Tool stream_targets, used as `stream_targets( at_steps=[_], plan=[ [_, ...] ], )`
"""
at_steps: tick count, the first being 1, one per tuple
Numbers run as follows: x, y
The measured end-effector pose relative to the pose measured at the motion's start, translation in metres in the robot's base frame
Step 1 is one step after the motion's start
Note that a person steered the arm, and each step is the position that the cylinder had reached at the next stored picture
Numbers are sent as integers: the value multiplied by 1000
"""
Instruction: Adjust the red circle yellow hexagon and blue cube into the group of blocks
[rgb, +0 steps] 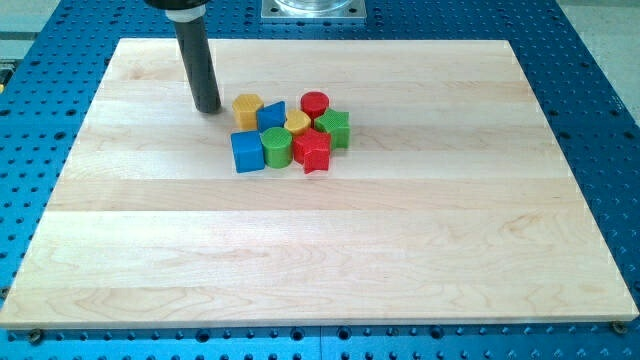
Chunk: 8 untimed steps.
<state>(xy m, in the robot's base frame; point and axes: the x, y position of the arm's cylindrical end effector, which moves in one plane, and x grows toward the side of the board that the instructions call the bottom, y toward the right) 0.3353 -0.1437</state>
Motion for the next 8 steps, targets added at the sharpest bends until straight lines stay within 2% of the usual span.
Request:
stream_targets(
  at_steps=[1,3,4,5,6,7,8],
  plan=[
    [-47,26],
    [30,37],
    [53,36],
    [51,18],
    [101,-7],
    [139,-5],
    [139,15]
  ],
)
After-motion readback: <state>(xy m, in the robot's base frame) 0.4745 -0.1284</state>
